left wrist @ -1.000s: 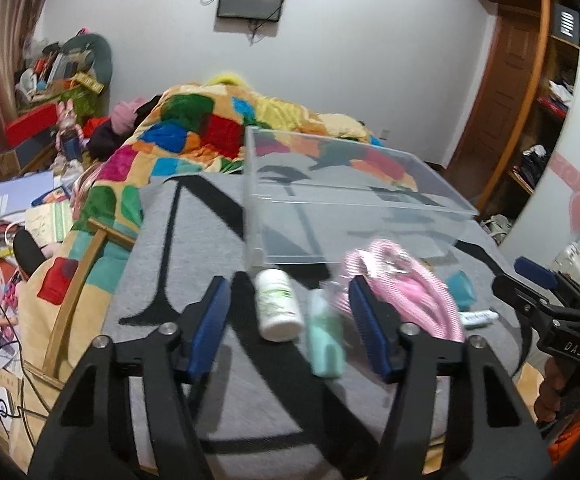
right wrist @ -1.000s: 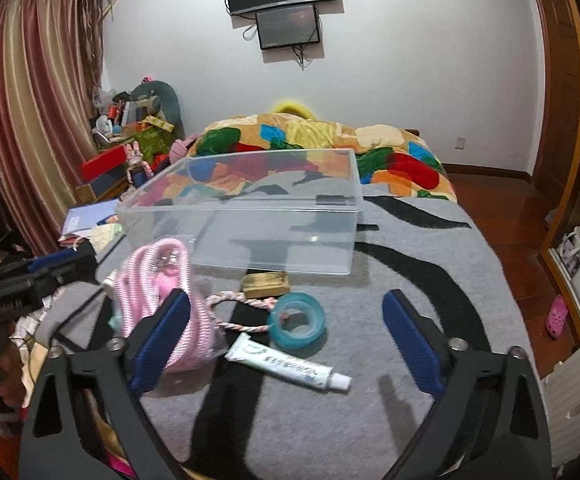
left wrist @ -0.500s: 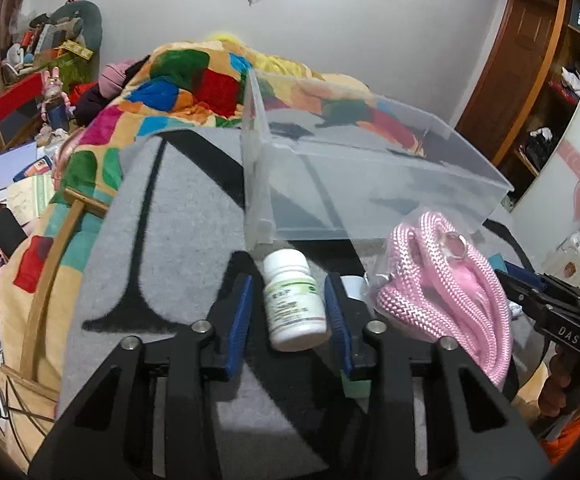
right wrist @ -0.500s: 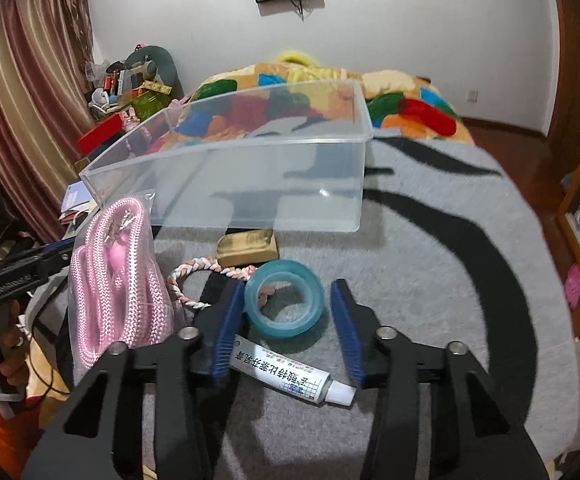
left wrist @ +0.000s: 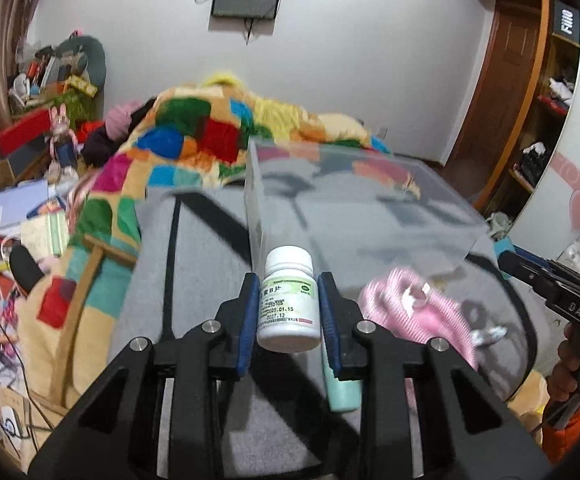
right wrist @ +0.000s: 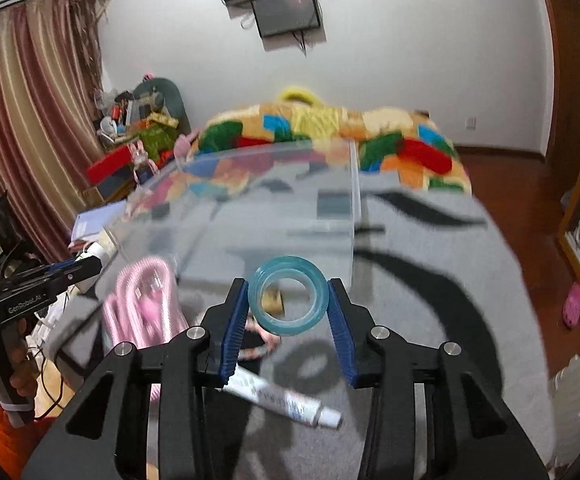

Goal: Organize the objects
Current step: 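Grasp the white pill bottle with the left tool while the right tool grasps the teal tape roll, then release the pill bottle and tape roll into the clear box with both tools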

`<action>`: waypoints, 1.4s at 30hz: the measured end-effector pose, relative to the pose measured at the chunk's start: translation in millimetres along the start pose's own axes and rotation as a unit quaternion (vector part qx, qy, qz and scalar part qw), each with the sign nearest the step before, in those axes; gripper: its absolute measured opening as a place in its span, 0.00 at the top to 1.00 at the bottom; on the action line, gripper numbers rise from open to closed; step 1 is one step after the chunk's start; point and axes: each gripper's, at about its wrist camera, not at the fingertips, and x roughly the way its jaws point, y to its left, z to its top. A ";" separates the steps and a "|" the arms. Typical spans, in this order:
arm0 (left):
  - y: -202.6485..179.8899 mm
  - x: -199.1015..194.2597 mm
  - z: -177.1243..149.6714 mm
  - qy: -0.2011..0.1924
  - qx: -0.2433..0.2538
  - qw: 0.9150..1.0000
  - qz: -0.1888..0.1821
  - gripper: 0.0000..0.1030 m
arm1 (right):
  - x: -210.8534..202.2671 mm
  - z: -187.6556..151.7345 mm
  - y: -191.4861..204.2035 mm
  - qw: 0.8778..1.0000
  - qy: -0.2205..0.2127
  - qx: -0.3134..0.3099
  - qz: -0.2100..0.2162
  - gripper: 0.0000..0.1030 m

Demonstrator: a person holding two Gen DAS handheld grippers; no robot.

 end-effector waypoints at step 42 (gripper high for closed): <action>-24.8 49.8 55.0 0.036 0.057 0.998 0.013 0.14 | 54.7 58.4 20.2 0.998 0.058 -0.028 0.000 0.27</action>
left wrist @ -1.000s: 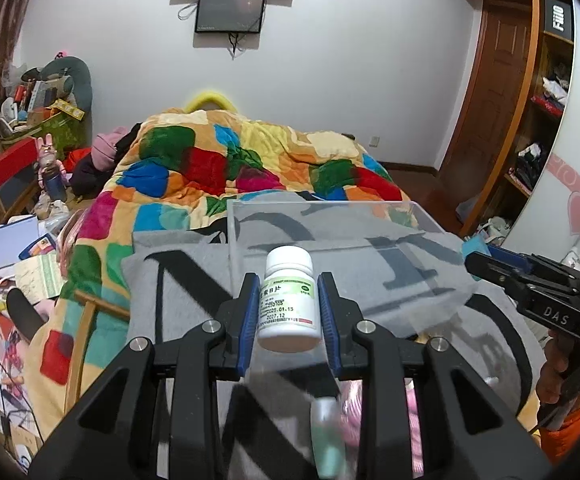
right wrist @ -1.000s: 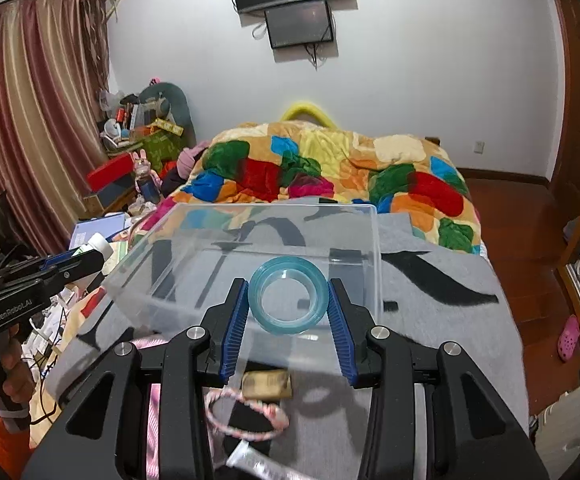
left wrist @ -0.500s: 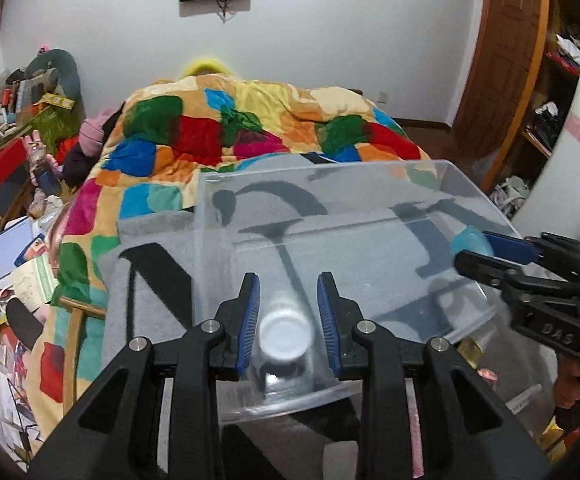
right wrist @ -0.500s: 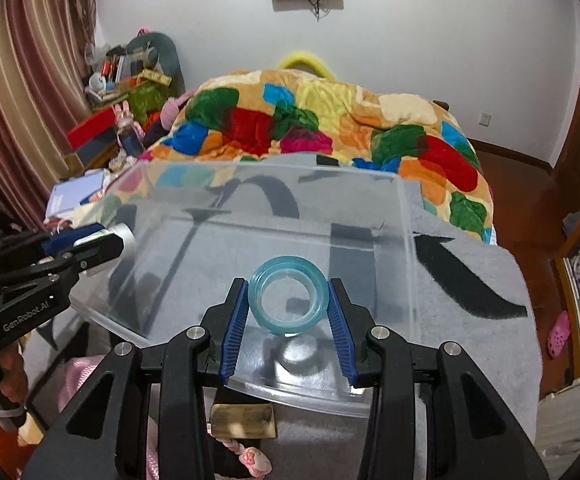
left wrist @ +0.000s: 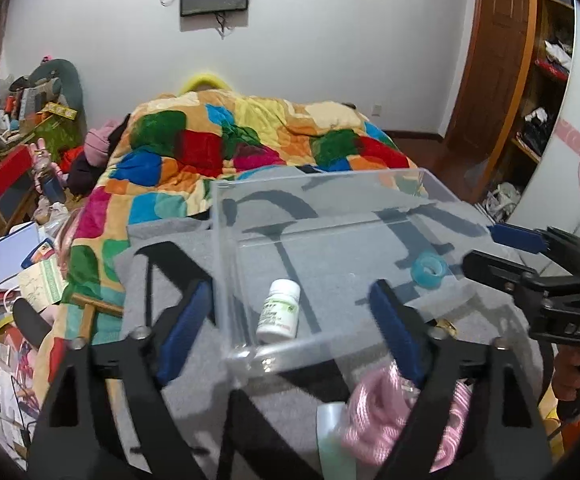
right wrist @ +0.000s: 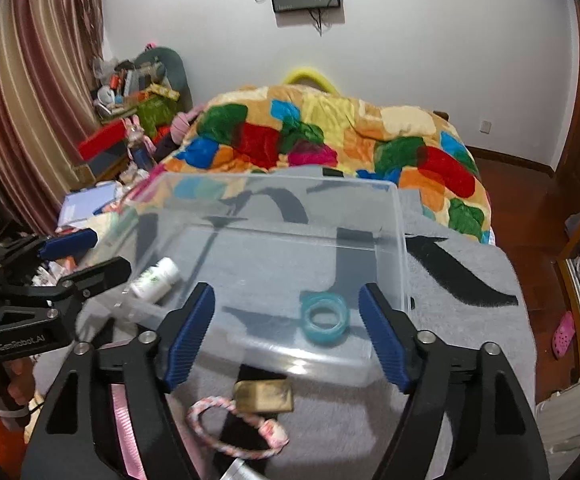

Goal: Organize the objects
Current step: 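Release the pill bottle and tape roll into the clear box with both tools, then grasp the mint-green bottle with the left tool while the right tool grasps the bagged pink rope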

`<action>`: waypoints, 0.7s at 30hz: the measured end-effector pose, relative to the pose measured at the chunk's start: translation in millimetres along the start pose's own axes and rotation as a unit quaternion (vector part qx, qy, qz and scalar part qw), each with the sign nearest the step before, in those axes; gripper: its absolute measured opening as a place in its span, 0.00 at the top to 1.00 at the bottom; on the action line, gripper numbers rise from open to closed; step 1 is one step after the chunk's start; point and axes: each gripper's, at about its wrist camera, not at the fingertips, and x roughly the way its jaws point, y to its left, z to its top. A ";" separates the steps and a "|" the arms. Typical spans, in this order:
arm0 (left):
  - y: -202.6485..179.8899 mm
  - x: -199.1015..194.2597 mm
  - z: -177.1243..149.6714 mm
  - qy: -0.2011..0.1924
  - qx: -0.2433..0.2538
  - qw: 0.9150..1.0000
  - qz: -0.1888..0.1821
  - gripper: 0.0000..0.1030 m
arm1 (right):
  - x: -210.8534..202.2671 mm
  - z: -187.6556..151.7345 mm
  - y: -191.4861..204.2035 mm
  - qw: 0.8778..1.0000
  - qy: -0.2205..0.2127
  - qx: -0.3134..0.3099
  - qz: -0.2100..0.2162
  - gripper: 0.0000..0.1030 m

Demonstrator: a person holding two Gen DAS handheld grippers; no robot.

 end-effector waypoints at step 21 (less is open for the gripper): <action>14.4 -24.5 -93.8 0.048 0.022 0.998 0.015 0.07 | 8.3 -79.2 66.8 0.992 0.067 -0.042 0.095 0.19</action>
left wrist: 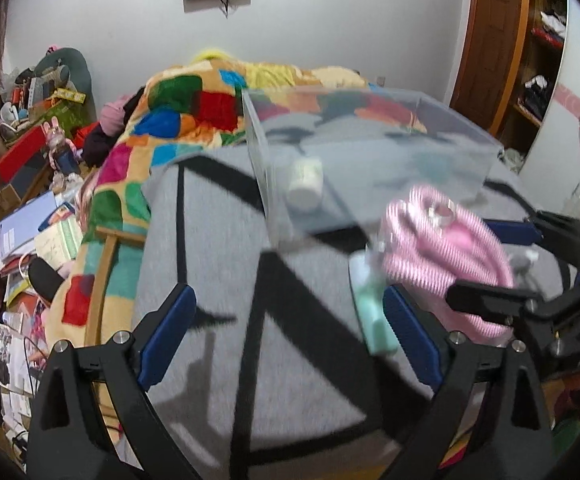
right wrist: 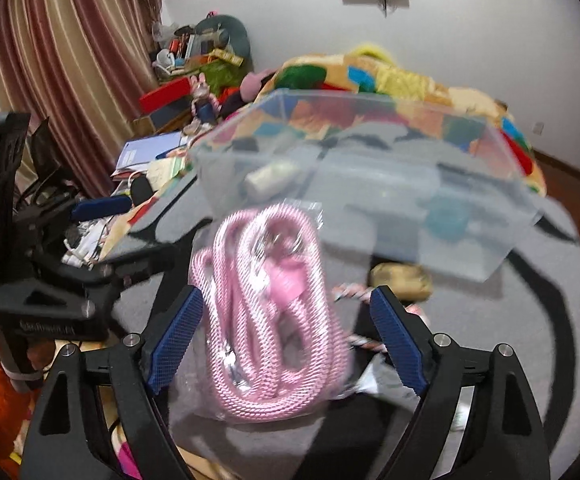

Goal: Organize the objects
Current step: 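Grasp the mint-green bottle with the left tool while the right tool grasps the bagged pink rope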

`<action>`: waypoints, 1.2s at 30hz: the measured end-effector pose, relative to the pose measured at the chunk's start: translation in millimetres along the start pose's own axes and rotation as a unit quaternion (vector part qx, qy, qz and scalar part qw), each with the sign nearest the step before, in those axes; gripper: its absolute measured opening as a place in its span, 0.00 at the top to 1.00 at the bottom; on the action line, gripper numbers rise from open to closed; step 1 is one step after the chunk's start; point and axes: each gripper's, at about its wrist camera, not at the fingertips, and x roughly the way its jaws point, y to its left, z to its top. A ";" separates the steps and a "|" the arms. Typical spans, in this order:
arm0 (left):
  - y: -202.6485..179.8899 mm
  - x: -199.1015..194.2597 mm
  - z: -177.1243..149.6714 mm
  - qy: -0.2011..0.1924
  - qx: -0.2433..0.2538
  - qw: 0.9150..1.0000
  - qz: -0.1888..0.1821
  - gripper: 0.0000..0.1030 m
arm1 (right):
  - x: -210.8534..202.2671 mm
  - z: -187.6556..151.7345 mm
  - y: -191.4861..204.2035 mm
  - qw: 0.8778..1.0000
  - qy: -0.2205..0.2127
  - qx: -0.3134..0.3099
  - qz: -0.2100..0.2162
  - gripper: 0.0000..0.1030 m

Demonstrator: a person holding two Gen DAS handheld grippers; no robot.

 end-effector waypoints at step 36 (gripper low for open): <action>-37.2 -18.1 11.4 -0.062 0.030 0.997 -0.031 0.77 | -67.0 10.5 -13.2 0.994 -0.112 0.001 -0.003 0.90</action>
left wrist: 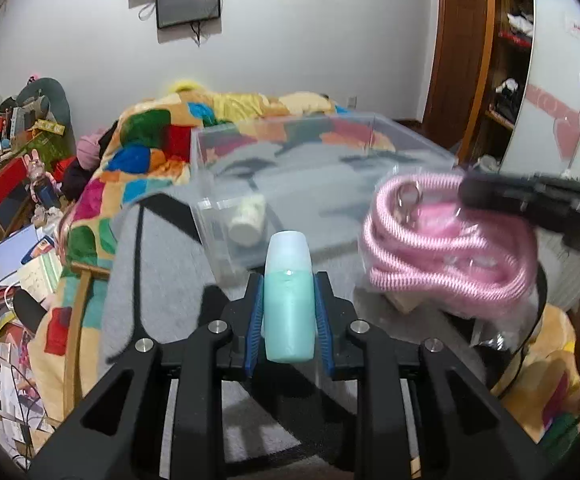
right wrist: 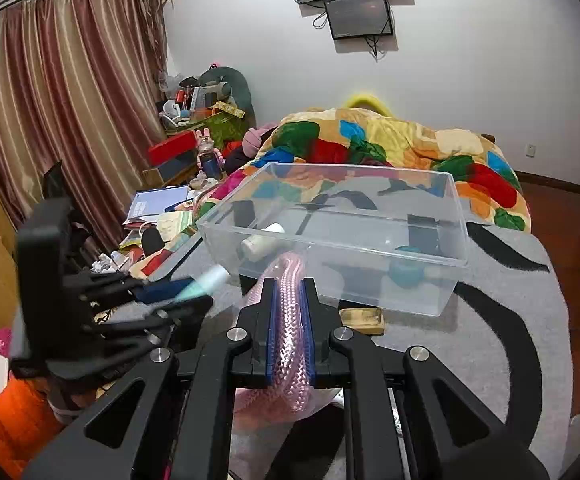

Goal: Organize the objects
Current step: 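Grasp the mint-green bottle with the left tool while the right tool grasps the bagged pink rope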

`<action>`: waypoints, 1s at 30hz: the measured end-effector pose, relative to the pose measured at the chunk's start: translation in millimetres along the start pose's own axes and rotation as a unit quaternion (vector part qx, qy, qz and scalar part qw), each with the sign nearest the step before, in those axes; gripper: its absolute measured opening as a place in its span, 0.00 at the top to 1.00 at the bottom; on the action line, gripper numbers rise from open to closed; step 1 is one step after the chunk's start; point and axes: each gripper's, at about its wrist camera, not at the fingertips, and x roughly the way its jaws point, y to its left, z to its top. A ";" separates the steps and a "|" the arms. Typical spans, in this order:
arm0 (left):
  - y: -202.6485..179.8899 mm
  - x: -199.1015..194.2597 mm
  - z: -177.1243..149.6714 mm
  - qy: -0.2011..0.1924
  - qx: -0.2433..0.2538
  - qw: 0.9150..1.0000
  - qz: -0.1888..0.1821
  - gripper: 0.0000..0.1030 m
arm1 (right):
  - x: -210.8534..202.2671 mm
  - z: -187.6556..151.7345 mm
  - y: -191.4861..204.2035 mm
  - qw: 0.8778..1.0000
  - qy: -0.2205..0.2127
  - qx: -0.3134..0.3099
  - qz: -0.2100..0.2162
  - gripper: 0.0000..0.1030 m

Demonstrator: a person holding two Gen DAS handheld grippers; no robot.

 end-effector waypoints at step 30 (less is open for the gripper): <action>29.9 79.0 92.4 0.025 -0.057 0.998 0.005 0.77 | 74.0 95.3 -50.0 0.997 -0.030 0.049 -0.048 0.90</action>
